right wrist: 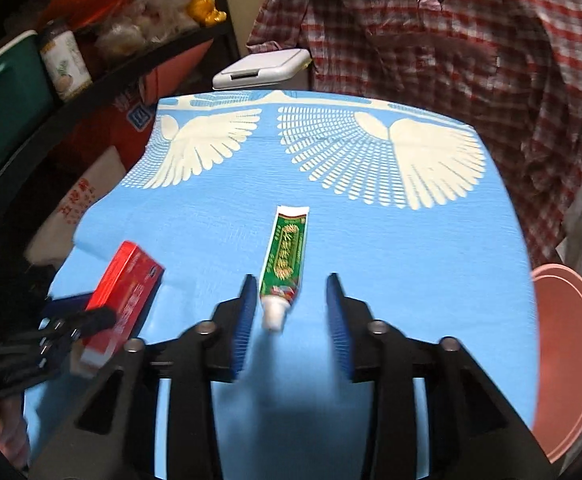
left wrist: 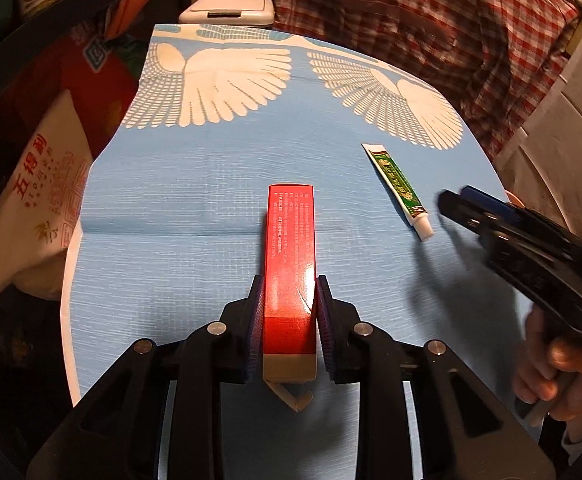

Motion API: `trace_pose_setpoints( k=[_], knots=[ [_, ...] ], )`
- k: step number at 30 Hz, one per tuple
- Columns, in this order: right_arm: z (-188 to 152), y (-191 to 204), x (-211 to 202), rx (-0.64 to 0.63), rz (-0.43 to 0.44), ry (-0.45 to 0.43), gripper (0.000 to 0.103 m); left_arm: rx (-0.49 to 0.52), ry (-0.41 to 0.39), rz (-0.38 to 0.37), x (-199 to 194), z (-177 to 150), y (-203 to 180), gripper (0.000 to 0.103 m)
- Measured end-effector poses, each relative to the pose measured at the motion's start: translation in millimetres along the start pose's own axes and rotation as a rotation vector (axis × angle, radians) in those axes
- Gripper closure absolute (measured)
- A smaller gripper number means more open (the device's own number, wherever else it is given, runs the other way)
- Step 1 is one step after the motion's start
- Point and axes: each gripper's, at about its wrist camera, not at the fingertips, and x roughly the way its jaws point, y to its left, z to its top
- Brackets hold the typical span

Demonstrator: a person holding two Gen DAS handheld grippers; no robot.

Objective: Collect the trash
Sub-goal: 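Grasp the red-and-white box with the left gripper while the right gripper grasps the green toothpaste tube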

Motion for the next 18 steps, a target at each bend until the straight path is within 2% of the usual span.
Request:
trace_pose_setpoints(
  k=[3,6,10,13,15,18],
  knots=[
    [4,3,15,-0.002,-0.013,0.023,0.054,-0.006,0.005,0.009,2,-1,0,0.077],
    [5,7,28,-0.016,-0.036,0.052,0.054,-0.005,0.013,0.017,5,0,1,0.071],
    [4,7,38,-0.023,-0.055,0.081,0.054,-0.008,0.022,0.02,8,0,2,0.071],
    [4,4,39,-0.015,-0.062,0.085,0.059,-0.006,0.028,0.028,11,0,1,0.071],
    [4,3,39,-0.017,-0.06,0.091,0.074,-0.007,0.032,0.031,13,0,1,0.071],
    [5,0,34,-0.028,-0.057,0.093,0.075,-0.008,0.035,0.032,13,1,0,0.074]
  ],
)
